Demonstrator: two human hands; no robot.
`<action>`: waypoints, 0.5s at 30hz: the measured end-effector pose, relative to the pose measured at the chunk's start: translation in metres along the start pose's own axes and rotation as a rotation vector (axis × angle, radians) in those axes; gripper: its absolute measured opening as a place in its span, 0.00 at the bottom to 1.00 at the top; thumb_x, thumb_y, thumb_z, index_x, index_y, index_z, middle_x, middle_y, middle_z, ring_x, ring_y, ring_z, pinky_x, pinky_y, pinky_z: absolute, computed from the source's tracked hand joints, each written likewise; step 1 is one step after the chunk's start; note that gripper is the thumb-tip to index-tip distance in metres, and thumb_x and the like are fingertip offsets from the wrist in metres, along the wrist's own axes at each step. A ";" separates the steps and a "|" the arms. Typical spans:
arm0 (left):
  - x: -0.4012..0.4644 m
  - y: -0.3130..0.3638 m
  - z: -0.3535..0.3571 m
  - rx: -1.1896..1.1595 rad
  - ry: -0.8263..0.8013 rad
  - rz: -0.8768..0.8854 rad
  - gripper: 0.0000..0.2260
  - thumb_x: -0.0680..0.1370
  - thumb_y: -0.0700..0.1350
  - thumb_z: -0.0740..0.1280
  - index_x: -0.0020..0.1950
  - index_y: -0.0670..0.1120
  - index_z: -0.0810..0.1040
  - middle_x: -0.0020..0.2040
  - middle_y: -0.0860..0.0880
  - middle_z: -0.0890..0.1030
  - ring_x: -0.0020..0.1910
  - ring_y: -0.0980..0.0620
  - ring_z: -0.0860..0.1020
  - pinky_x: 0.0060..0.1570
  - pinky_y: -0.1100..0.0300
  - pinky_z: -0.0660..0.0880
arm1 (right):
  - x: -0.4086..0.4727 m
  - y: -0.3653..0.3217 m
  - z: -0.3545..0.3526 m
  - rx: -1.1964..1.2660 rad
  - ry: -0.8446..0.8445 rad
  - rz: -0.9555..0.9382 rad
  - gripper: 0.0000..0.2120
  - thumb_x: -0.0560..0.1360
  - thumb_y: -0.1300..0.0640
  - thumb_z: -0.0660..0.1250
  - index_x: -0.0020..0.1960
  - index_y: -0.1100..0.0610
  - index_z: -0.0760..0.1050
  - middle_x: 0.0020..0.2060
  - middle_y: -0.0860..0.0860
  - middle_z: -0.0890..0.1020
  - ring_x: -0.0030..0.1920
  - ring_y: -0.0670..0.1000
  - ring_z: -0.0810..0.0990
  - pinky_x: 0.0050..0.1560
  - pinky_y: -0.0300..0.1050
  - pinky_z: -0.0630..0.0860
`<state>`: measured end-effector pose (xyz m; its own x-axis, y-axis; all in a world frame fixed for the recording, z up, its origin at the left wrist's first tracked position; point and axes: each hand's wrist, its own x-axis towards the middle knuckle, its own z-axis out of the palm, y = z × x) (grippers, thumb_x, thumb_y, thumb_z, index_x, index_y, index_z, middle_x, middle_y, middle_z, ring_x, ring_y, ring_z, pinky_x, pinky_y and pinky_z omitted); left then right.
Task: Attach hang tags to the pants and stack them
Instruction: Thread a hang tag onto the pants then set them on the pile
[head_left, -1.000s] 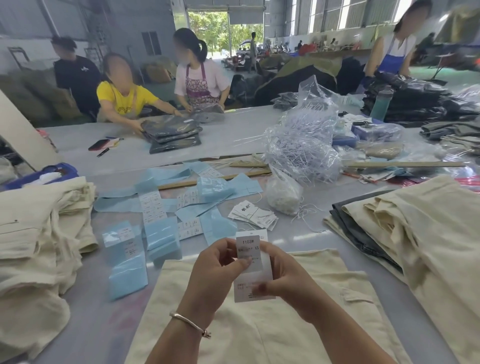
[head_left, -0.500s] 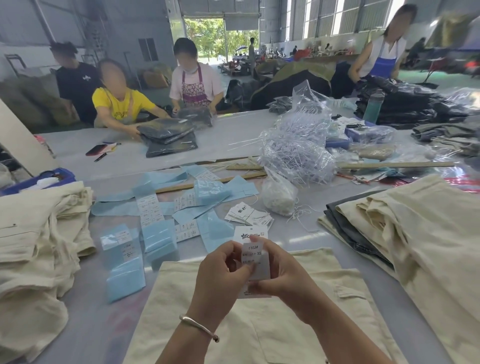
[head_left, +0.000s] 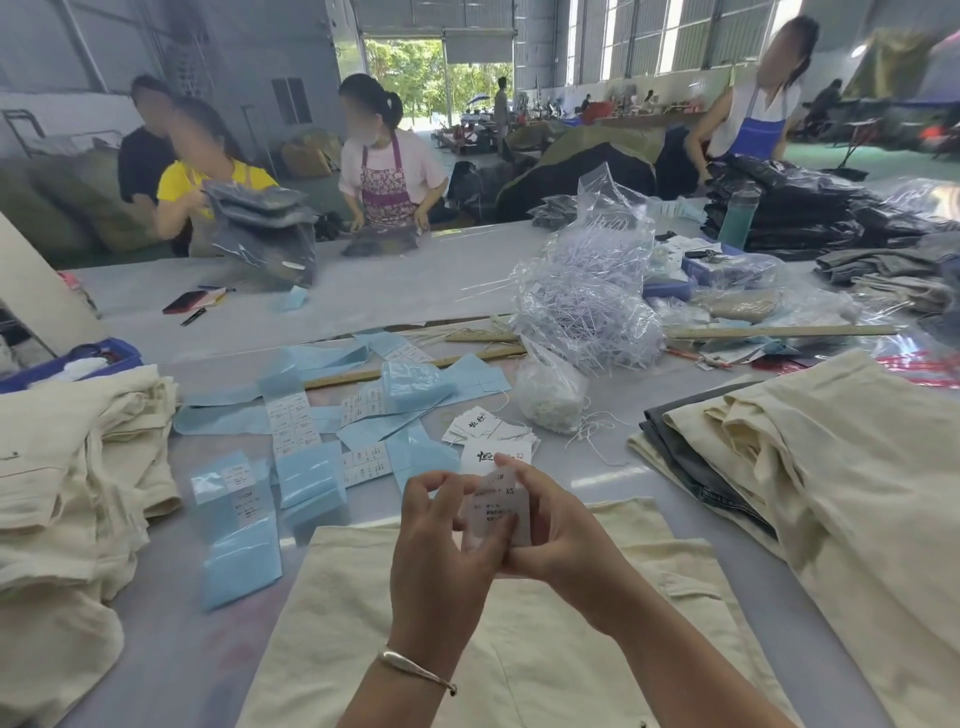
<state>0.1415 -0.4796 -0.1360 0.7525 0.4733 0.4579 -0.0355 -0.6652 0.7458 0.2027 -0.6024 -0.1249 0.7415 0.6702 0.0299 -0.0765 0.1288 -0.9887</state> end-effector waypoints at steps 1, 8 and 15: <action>0.000 -0.001 0.001 0.006 0.005 -0.002 0.13 0.70 0.47 0.77 0.52 0.54 0.78 0.53 0.55 0.72 0.43 0.62 0.74 0.34 0.73 0.67 | 0.001 -0.001 0.000 0.003 -0.003 -0.004 0.39 0.68 0.79 0.67 0.73 0.55 0.62 0.61 0.60 0.78 0.58 0.59 0.81 0.53 0.57 0.80; -0.003 -0.001 0.001 -0.069 0.025 -0.103 0.35 0.72 0.53 0.74 0.75 0.64 0.60 0.52 0.59 0.73 0.49 0.63 0.76 0.39 0.72 0.71 | 0.007 0.001 0.000 0.058 -0.014 0.006 0.40 0.67 0.79 0.69 0.73 0.55 0.62 0.57 0.56 0.81 0.56 0.57 0.82 0.51 0.54 0.81; -0.004 -0.007 0.004 -0.621 -0.066 -0.412 0.30 0.72 0.39 0.75 0.70 0.54 0.68 0.43 0.45 0.85 0.45 0.45 0.84 0.49 0.49 0.80 | 0.009 0.001 -0.007 0.107 0.016 0.002 0.38 0.60 0.72 0.66 0.69 0.54 0.69 0.52 0.54 0.84 0.50 0.53 0.83 0.49 0.44 0.80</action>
<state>0.1412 -0.4789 -0.1454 0.8225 0.5648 0.0673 -0.0923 0.0158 0.9956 0.2141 -0.6008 -0.1266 0.7517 0.6590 0.0252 -0.1482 0.2060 -0.9673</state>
